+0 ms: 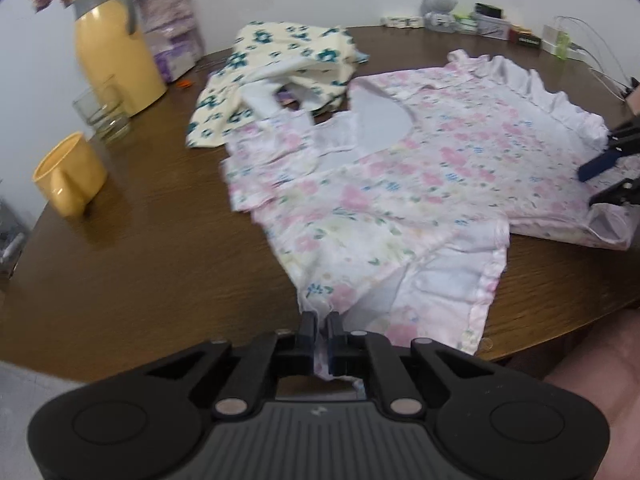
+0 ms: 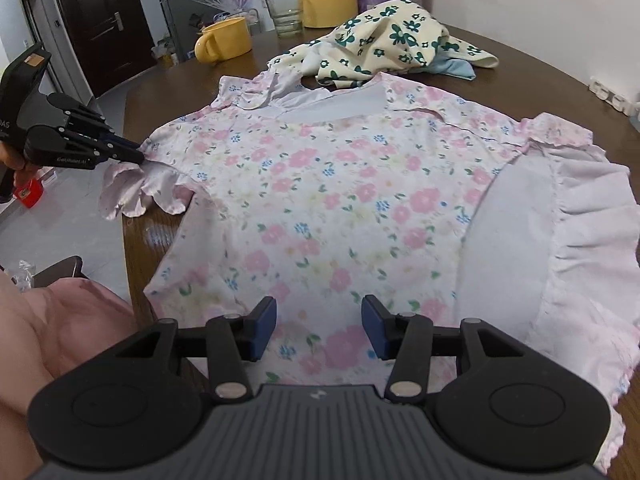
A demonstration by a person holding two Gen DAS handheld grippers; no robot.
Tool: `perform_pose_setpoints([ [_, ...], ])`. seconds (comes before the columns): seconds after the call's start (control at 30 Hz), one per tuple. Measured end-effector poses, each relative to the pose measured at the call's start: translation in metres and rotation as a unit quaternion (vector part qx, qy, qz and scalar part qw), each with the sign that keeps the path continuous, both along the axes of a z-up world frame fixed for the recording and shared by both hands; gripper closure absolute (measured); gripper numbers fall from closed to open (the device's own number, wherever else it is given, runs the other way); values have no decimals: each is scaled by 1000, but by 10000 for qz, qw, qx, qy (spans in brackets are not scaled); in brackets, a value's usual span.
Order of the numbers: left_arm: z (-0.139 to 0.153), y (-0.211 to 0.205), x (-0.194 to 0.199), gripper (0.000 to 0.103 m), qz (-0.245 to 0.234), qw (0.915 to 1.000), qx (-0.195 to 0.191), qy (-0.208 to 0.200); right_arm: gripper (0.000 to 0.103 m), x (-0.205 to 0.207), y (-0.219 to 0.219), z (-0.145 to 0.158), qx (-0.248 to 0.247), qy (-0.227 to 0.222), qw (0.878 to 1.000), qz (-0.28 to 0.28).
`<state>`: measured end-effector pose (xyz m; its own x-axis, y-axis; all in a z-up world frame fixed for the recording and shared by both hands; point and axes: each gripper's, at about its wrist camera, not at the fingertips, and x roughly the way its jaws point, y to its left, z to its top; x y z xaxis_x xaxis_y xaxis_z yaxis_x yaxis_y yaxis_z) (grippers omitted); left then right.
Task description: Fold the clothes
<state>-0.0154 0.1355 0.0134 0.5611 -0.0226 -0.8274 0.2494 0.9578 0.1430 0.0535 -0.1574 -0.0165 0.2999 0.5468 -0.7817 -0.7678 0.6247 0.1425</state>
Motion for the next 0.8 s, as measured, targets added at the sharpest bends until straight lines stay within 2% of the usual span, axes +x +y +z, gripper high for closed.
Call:
perform_pose_setpoints([
  [0.13,2,-3,0,95,-130,9997,195,28,54,-7,2,0,-194,-183,9996,47],
  [0.23,14,1,6,83,-18,9999,-3,-144,54,-3,-3,9,-97,-280,9996,-34],
  [0.3,28,5,15,59,96,9990,-162,-398,54,10,-5,21,-39,-407,9990,-178],
  [0.37,39,7,32,53,220,9973,-218,-668,52,29,-2,35,-21,-532,9980,-337],
  [0.53,33,8,99,55,457,9956,-304,-755,50,98,26,47,-223,-634,9952,-708],
  [0.63,16,6,135,69,400,9966,-244,-683,50,135,49,33,-386,-624,9937,-847],
  [0.7,3,4,151,83,251,9978,-168,-583,51,152,61,22,-462,-625,9936,-823],
  [0.8,-11,3,168,87,140,9986,-75,-502,52,175,78,5,-612,-547,9936,-771],
])
